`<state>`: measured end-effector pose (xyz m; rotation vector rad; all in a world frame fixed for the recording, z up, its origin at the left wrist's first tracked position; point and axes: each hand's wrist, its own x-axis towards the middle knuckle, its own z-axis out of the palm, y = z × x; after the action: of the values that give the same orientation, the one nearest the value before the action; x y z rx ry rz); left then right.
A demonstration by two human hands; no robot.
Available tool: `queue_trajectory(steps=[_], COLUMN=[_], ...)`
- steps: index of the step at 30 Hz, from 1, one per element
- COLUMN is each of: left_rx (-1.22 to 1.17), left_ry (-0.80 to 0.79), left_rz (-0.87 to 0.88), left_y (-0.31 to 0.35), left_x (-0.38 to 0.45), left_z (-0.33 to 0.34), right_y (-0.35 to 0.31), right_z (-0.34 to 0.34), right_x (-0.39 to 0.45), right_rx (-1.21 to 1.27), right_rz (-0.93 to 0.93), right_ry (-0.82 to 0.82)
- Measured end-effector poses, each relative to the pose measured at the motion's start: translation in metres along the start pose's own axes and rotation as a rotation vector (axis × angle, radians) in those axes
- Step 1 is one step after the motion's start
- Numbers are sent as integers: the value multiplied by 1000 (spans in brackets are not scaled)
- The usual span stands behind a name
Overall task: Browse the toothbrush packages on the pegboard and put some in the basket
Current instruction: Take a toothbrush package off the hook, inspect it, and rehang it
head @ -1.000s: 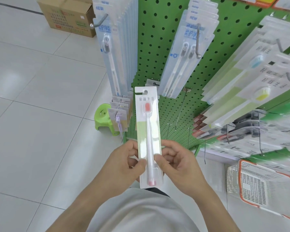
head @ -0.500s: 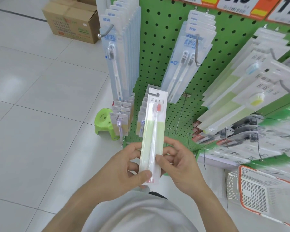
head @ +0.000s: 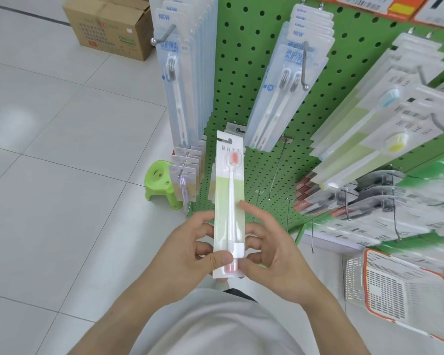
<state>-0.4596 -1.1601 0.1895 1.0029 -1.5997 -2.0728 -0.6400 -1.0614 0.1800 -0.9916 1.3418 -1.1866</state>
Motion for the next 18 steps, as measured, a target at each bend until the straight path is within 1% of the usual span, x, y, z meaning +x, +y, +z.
queue_trajectory(steps=[5, 8, 12, 15, 18], left_rx=[92, 96, 113, 279, 403], left_ry=[-99, -113, -15, 77, 85], left_rz=[25, 44, 53, 131, 209], left_y=[7, 11, 11, 12, 15], left_x=[-1, -2, -5, -11, -11], left_z=[-3, -1, 7, 12, 11], right_y=[3, 4, 0, 0, -1], right_z=[0, -1, -3, -1, 0], right_x=[-2, -5, -8, -7, -8], right_rx=[73, 64, 84, 98, 126], right_rz=[-15, -59, -79, -80, -79], right_ry=[95, 100, 126, 211, 249])
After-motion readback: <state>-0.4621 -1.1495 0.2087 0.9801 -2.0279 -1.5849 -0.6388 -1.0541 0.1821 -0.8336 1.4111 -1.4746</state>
